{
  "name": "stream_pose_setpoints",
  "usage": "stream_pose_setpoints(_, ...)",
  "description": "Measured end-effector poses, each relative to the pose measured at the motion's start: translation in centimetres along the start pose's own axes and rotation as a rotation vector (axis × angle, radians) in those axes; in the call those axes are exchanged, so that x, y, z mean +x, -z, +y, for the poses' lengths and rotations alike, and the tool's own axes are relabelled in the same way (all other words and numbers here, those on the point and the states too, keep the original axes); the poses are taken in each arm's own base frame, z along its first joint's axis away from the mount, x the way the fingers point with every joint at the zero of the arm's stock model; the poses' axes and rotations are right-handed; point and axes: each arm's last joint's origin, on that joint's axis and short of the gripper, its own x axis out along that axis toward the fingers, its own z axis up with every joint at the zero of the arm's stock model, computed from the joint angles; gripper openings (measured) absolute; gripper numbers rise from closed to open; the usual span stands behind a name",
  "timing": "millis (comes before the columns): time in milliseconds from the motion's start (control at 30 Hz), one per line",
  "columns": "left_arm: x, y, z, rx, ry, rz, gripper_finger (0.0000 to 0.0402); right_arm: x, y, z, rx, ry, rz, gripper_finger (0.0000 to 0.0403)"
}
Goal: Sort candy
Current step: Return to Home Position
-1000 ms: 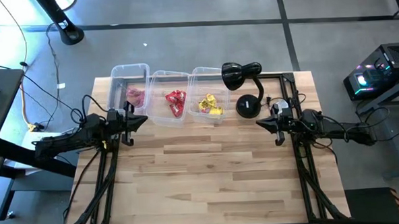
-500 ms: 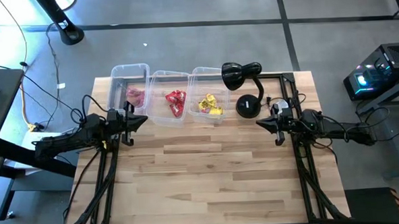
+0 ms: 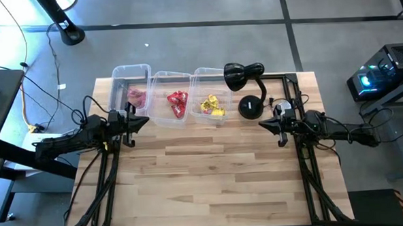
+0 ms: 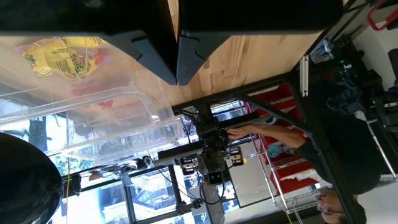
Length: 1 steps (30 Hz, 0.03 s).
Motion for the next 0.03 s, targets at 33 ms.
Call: stream_pose_setpoints(33,0.0,0.0,0.0,0.0,0.0,0.0,0.0,0.0,0.0,0.0,0.0,0.0,0.0,0.0)
